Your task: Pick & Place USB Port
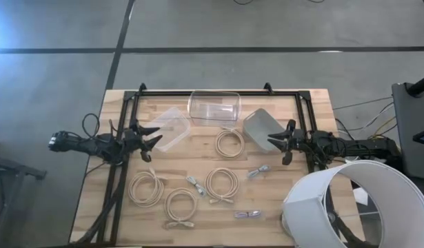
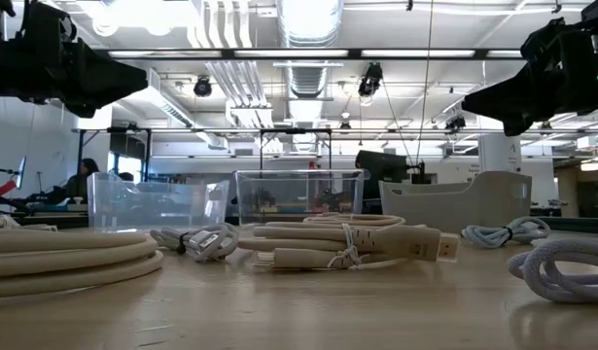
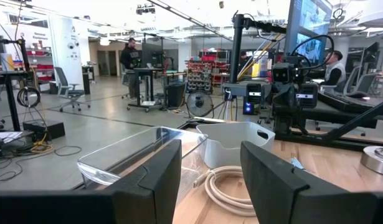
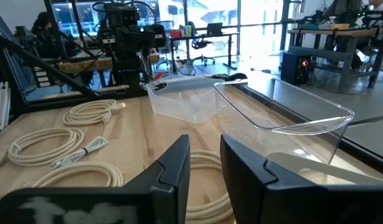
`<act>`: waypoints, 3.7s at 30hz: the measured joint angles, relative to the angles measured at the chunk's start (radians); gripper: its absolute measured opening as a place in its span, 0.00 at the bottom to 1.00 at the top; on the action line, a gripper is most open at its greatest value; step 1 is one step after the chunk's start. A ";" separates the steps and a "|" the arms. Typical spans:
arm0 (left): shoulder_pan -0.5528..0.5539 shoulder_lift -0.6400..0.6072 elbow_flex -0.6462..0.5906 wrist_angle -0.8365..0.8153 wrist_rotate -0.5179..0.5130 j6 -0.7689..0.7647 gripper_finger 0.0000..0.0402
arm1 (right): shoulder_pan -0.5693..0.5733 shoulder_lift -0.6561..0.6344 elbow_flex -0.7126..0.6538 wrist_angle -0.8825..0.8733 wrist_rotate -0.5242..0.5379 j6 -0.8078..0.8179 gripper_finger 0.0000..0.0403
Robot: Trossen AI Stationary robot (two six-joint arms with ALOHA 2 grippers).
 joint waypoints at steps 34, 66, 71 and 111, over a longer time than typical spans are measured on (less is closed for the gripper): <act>0.001 0.000 0.000 0.001 -0.008 0.289 0.42 | 0.000 0.000 0.000 0.000 0.000 0.000 0.18; 0.001 0.030 0.163 -0.179 0.003 0.013 0.42 | 0.000 0.002 0.000 0.188 0.009 -0.068 0.17; 0.001 0.119 0.314 -0.412 0.034 -0.085 0.42 | -0.001 0.005 0.000 0.395 0.053 -0.187 0.20; -0.188 0.849 0.445 -0.828 0.623 -0.426 0.41 | -0.011 0.801 0.583 0.357 0.186 -0.308 0.33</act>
